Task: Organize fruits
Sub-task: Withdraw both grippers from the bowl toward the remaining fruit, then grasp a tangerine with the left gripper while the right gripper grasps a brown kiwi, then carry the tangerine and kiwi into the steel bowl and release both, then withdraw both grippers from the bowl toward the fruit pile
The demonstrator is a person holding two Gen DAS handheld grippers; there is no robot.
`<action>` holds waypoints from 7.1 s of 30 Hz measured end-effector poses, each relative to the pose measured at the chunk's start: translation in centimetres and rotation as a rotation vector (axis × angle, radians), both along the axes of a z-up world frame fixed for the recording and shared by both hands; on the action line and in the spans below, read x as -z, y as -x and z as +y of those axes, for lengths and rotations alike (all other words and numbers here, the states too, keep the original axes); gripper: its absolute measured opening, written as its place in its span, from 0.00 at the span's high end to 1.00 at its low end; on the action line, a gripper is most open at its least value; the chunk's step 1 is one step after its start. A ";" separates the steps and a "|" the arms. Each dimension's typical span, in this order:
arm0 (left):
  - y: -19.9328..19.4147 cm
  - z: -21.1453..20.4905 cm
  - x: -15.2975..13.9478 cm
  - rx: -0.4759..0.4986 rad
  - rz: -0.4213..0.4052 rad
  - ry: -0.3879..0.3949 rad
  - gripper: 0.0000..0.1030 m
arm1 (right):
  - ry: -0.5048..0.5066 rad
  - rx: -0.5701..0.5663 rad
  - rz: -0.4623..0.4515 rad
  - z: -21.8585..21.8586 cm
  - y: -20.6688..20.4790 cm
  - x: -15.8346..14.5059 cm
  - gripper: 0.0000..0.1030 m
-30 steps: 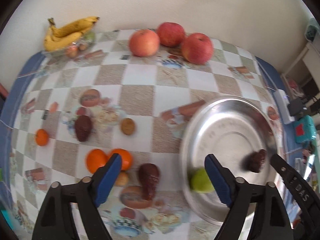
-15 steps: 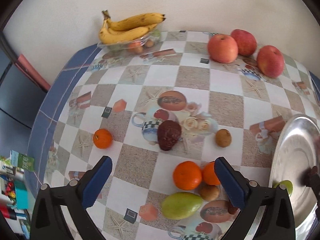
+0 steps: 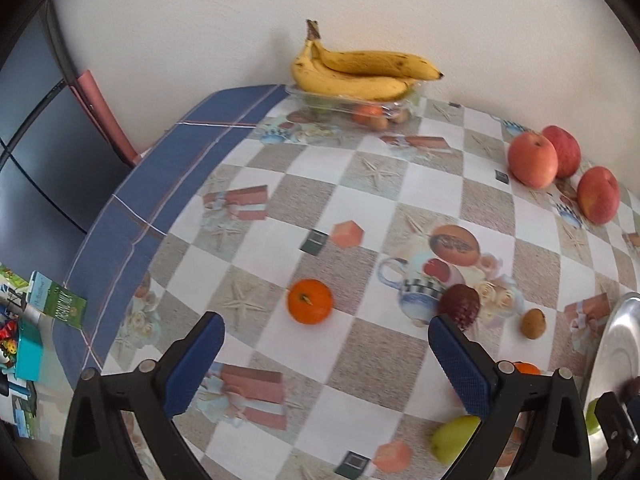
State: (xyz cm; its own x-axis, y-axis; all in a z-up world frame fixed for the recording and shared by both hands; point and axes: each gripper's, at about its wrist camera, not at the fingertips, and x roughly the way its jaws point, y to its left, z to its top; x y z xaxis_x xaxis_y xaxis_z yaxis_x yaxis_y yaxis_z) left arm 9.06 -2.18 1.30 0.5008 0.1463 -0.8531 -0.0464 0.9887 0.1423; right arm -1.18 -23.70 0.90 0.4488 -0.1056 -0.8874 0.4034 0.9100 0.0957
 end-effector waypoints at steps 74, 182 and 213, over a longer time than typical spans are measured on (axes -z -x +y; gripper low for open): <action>-5.1 5.7 5.9 -0.010 0.137 0.379 0.63 | -0.102 -0.131 -0.045 4.6 -8.1 4.8 0.74; 3.2 -10.8 1.0 0.298 0.096 0.271 0.09 | -0.084 0.182 0.042 -7.6 4.6 0.5 0.47; 2.0 -5.8 3.3 0.115 0.137 0.246 0.00 | 0.009 0.055 0.034 -3.7 3.0 0.5 0.11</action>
